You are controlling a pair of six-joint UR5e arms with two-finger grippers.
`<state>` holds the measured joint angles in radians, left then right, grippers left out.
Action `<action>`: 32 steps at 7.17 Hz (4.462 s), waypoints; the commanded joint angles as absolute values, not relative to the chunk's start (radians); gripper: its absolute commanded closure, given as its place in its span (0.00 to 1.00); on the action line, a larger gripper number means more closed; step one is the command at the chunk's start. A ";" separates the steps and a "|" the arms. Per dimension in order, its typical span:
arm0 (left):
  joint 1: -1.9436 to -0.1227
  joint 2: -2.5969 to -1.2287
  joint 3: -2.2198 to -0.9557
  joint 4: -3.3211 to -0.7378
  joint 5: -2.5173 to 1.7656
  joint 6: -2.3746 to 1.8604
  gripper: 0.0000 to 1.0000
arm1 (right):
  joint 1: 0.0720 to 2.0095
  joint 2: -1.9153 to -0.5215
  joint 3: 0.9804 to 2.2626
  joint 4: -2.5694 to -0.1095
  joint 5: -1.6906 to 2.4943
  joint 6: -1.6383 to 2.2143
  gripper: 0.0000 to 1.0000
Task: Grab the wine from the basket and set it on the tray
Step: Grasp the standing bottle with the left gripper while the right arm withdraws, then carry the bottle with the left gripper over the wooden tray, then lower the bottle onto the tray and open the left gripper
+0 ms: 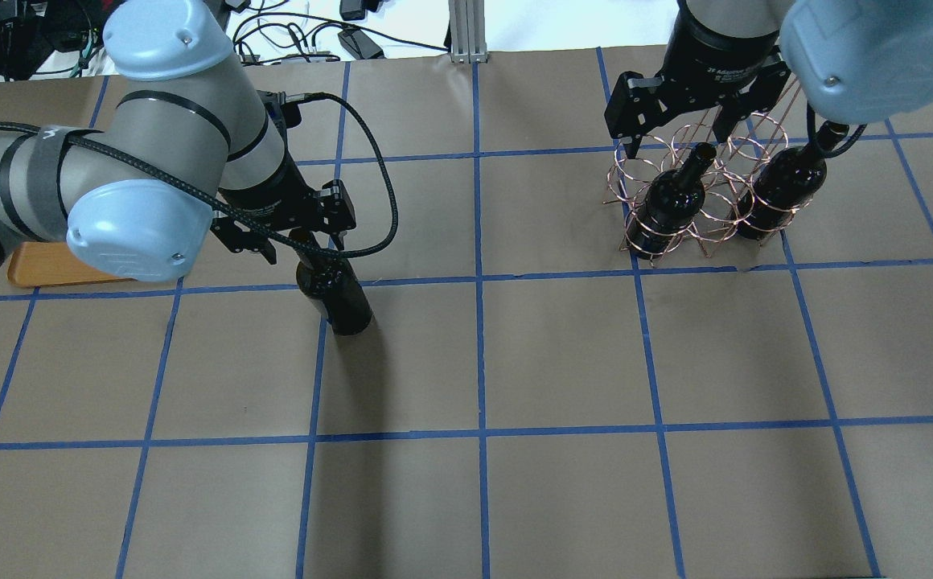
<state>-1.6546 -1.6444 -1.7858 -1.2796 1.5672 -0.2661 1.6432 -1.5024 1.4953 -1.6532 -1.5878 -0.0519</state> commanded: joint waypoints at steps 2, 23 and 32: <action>-1.655 -1.643 -1.787 -1.282 1.562 -0.268 0.47 | 1.638 -1.506 1.497 -1.657 -1.540 -0.048 0.00; -0.838 -1.885 -1.384 -1.247 1.468 0.950 1.00 | 1.589 -1.554 1.506 -1.537 -1.595 -0.048 0.00; -0.845 -1.922 -1.399 -1.267 1.471 0.885 0.00 | 1.591 -1.559 1.508 -1.523 -1.592 -0.049 0.00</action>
